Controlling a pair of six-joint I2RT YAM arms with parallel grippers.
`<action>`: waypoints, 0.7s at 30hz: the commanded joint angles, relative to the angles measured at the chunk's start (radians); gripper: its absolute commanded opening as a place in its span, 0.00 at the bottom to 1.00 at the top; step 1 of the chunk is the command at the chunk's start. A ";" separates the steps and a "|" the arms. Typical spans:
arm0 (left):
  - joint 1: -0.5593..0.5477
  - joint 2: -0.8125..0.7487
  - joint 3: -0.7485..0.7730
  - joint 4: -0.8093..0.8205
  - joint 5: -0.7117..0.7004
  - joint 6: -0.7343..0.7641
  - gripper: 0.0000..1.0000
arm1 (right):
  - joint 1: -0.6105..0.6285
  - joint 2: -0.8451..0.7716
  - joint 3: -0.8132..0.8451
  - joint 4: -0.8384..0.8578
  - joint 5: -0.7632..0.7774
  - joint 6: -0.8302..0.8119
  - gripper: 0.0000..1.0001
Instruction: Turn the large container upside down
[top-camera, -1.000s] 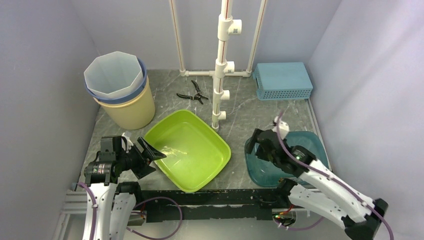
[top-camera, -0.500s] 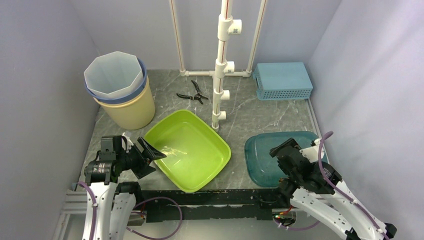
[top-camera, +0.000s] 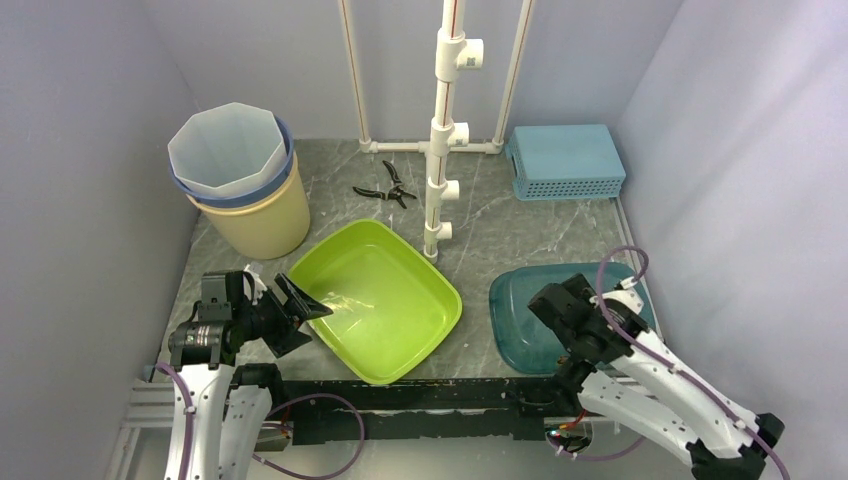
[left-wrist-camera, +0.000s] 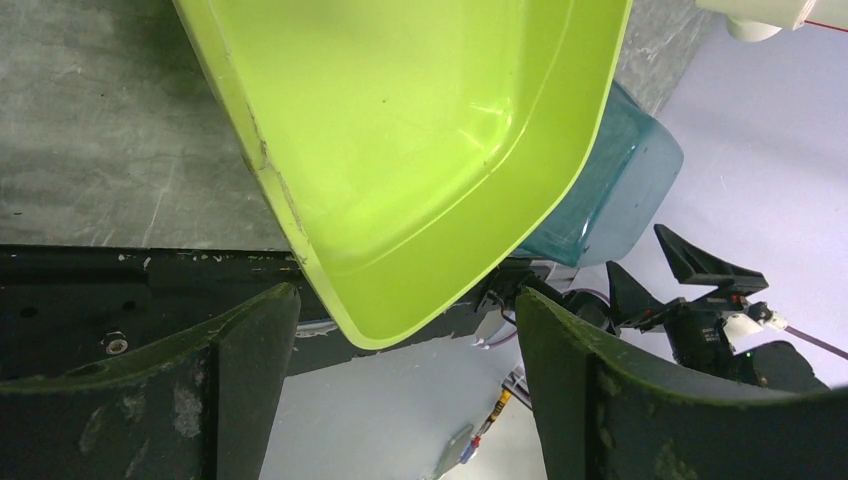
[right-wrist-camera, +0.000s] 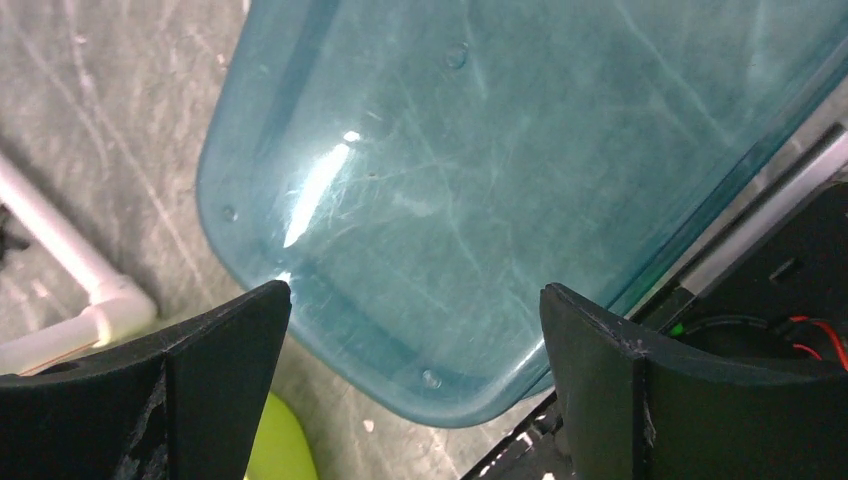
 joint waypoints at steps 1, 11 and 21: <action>-0.001 0.012 0.026 0.015 0.000 0.006 0.84 | -0.011 0.101 0.021 -0.103 0.067 0.043 1.00; -0.001 0.013 0.038 -0.009 -0.011 0.024 0.84 | -0.338 0.350 0.144 -0.102 0.071 -0.157 1.00; -0.001 0.028 0.030 0.015 0.004 0.026 0.84 | -0.488 0.228 0.034 0.084 -0.049 -0.300 1.00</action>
